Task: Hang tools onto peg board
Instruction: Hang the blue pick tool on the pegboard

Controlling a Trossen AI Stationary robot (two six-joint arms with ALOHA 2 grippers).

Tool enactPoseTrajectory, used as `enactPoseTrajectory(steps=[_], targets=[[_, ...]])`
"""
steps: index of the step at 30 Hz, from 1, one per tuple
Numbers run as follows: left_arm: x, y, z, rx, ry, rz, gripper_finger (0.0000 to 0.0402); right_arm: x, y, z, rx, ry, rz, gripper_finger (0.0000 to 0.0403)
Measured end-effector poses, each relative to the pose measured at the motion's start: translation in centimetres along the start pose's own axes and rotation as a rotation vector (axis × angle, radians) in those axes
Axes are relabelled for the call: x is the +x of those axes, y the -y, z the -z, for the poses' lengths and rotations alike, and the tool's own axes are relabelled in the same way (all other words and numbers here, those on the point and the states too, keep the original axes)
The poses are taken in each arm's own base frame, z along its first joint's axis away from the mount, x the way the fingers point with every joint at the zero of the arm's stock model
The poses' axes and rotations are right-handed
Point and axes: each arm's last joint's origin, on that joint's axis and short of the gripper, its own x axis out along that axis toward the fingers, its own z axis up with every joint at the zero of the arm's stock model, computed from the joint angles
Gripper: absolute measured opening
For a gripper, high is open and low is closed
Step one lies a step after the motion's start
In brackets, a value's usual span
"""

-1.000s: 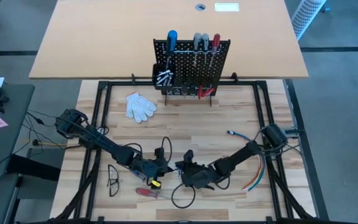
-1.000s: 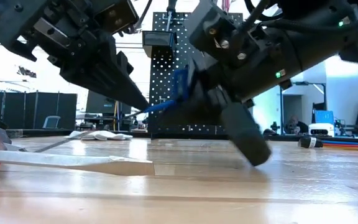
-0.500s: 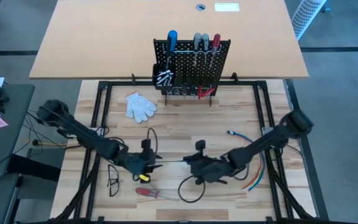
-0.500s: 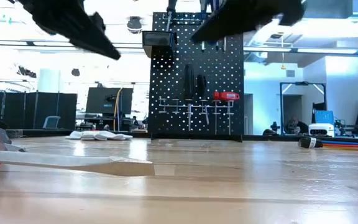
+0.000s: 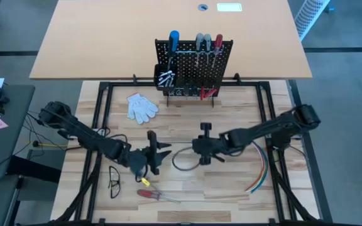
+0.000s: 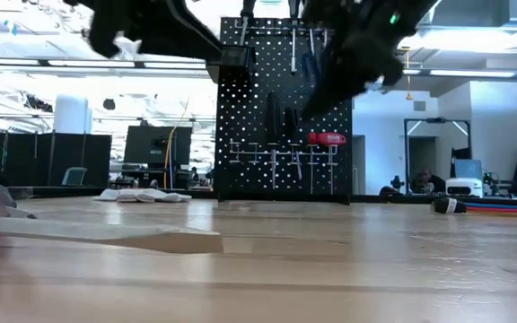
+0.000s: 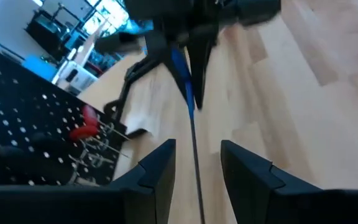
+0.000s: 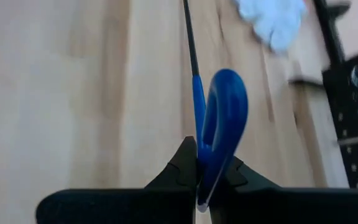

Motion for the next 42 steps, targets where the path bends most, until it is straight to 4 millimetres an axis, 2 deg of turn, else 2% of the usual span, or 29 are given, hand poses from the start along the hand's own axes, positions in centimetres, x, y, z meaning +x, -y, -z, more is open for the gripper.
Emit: enactPoseTrajectory(steps=[3, 7, 10, 19, 29, 38, 42], targets=[[1.2, -1.0, 0.4, 0.011, 0.001, 0.03, 0.0121, 1.1, 1.3, 0.3, -0.004, -0.036, 0.016, 0.0014], [3.3, -2.9, 2.1, -0.089, -0.04, 0.16, 0.0121, 1.9, 3.0, 0.3, 0.006, -0.021, -0.023, 0.0014], [4.3, -4.1, 3.3, -0.138, -0.091, 0.184, 0.0121, 2.2, 3.9, 0.2, 0.002, -0.012, -0.03, 0.0014], [5.0, -5.3, 4.2, -0.143, -0.127, 0.164, 0.012, 3.0, 6.0, 0.4, 0.021, -0.001, -0.048, 0.0014], [5.0, -4.7, 5.5, -0.155, -0.166, 0.171, 0.0113, 2.7, 5.1, -0.1, 0.021, 0.044, -0.117, 0.0014], [4.9, -4.6, 5.7, -0.148, -0.186, 0.18, 0.0027, 2.5, 4.7, -0.3, 0.02, 0.059, -0.124, 0.0014], [4.9, -4.6, 5.7, -0.15, -0.191, 0.169, 0.0005, 2.5, 4.7, -0.3, 0.02, 0.062, -0.124, 0.0014]])
